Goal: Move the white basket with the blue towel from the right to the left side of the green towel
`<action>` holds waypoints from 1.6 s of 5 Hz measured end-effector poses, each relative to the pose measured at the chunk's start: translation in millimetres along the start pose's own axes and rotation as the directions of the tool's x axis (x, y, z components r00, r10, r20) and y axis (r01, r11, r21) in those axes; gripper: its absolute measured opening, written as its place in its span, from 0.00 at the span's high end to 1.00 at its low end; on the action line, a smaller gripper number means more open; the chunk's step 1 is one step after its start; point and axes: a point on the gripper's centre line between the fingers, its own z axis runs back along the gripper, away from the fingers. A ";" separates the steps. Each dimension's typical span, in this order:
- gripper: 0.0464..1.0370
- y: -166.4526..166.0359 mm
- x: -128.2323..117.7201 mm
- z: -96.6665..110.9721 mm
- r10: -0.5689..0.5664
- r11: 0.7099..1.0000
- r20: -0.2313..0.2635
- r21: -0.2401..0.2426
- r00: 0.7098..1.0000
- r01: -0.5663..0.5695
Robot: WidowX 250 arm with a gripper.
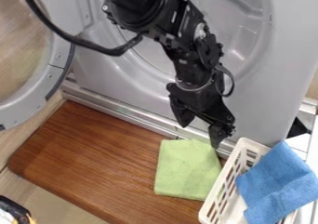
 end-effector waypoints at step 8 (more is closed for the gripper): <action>0.35 -72.1 -28.8 -64.7 0.009 0.998 -0.147 -0.059 0.989 -0.018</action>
